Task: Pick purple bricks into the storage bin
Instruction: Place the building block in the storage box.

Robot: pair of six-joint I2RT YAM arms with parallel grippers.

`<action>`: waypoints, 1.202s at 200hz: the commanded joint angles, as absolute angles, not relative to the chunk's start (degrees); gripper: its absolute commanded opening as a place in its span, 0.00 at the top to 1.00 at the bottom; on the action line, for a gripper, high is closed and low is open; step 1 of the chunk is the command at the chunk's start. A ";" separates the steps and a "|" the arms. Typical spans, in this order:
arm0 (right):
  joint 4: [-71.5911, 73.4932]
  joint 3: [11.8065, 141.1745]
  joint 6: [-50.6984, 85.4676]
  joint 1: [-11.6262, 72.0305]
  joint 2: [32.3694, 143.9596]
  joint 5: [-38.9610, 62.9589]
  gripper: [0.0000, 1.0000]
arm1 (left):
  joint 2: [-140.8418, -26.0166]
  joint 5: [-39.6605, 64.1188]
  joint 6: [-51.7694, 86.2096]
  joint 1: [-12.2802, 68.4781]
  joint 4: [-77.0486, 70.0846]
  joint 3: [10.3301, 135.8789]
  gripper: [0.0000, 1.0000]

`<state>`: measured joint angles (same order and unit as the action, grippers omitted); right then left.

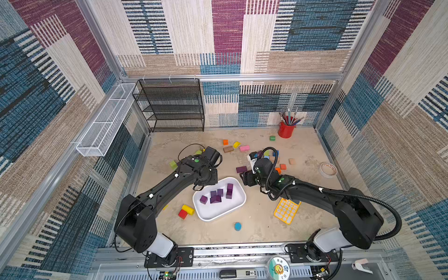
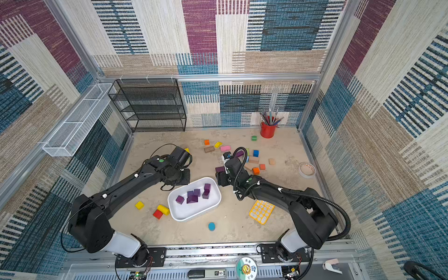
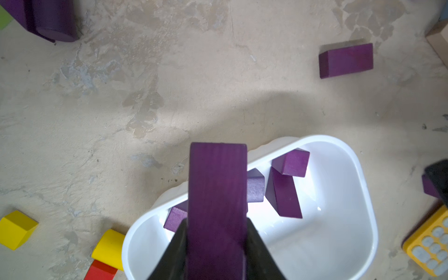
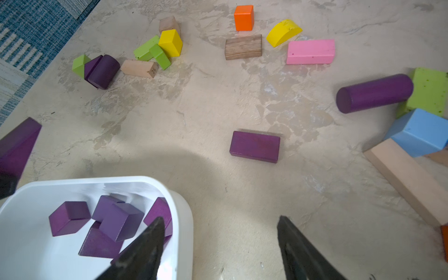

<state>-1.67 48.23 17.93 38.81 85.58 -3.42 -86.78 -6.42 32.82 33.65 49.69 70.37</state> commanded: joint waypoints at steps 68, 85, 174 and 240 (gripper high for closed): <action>-0.09 47.58 18.72 36.66 84.90 -2.41 0.26 | -84.29 -3.71 23.23 40.11 48.71 66.56 0.70; 0.00 47.46 18.63 36.48 84.77 -2.41 0.26 | -84.37 -2.10 21.71 40.89 48.48 66.00 0.70; 0.30 46.93 18.54 35.86 84.41 -2.34 0.26 | -86.01 4.59 20.83 42.93 47.45 62.61 0.69; 0.39 46.32 18.20 35.11 83.87 -2.55 0.26 | -88.76 6.94 21.17 43.56 47.56 60.85 0.70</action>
